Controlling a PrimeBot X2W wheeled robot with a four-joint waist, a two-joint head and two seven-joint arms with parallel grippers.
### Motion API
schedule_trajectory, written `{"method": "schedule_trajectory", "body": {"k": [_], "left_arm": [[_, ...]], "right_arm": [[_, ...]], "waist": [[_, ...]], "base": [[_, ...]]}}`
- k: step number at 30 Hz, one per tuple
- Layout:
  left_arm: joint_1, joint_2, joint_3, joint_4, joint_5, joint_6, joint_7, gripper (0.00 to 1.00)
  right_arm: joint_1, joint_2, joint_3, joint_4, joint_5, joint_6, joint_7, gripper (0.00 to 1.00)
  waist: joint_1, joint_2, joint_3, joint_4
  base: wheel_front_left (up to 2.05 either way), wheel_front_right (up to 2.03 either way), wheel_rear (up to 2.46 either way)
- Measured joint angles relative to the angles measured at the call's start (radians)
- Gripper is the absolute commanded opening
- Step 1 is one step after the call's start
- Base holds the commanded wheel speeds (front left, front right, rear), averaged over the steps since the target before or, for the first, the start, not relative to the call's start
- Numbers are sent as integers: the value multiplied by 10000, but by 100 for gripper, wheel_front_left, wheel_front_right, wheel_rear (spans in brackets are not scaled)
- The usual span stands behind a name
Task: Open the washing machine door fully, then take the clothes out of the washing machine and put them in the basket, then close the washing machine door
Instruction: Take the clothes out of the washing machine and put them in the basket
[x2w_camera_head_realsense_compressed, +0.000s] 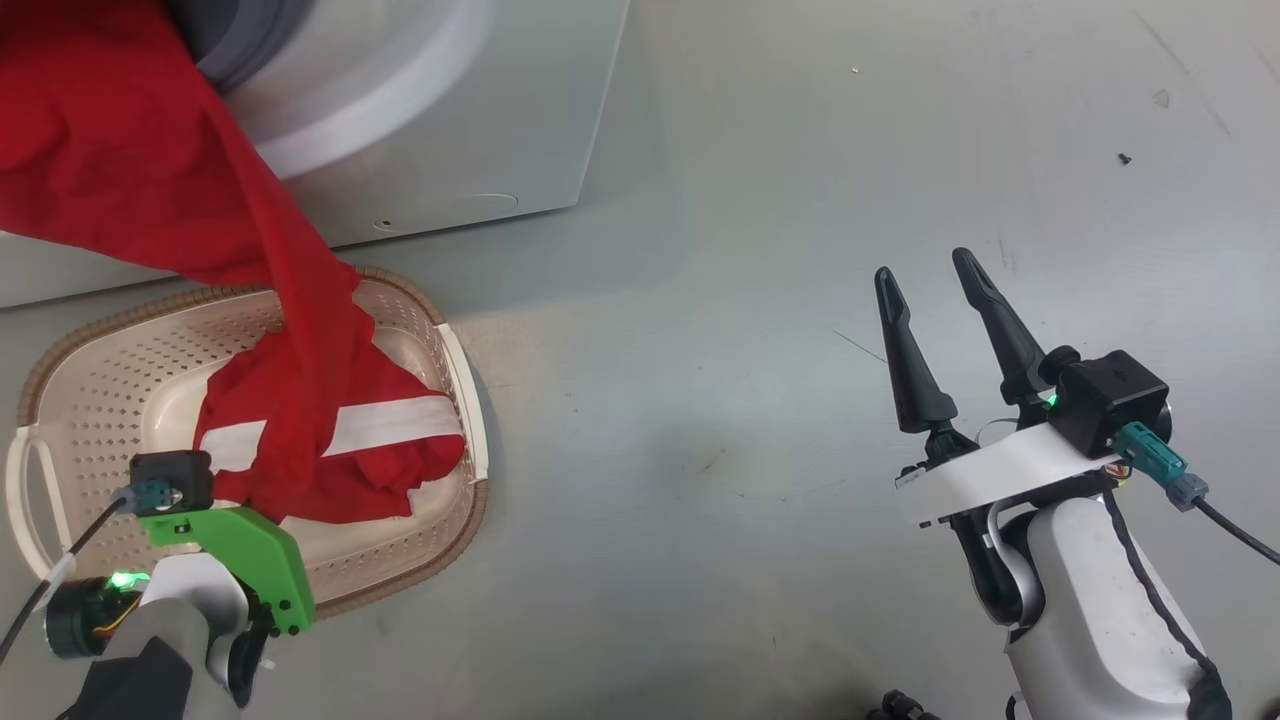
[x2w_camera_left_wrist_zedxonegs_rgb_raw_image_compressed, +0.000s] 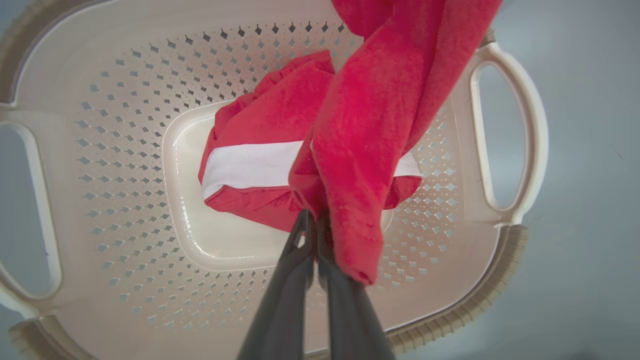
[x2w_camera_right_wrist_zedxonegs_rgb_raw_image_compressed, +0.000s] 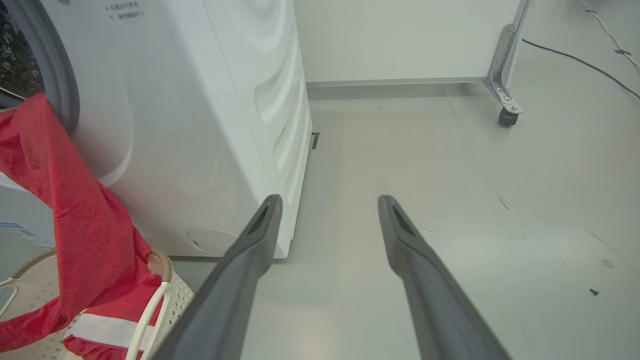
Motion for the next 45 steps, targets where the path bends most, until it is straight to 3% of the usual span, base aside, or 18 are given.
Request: {"method": "schedule_trajectory", "body": {"k": [10,22,23,25,26,27,37,45], "left_arm": [[-120,410,-433,1081,859,545,441,0],[-411,192,-366,1651,658,376,219,1],[-492,176,-360,1661,591,366,146,30],[-666,173,-351,1751,579,272,77,46],[-738,167,-351,1841,579,207,67,65],[-793,155,-341,1954,556,180,65,100],[-815,155,-59,2604,263,-67,-639,100],[-1058,182,-17,2387,-10,-395,-1965,100]], "right_arm": [[0,0,-25,10,-90,0,0,100],[-1,0,-17,50,-176,2,0,100],[-1,0,-12,56,-201,2,0,100],[-2,0,6,71,-201,2,0,100],[-4,0,10,86,-201,4,0,100],[-8,0,10,115,-201,4,0,100],[-17,-2,13,219,-194,75,0,100],[-23,-4,-123,347,-176,77,0,100]], "waist": [[0,0,10,113],[0,0,-79,231],[0,0,-89,236],[0,0,-112,243],[0,0,-129,247],[0,0,-153,251],[0,0,-573,341],[0,0,-1096,625]], "base": [[0,0,0],[0,0,0],[0,0,0],[0,0,0],[0,0,0],[0,0,0],[0,0,0],[0,0,0]]}}
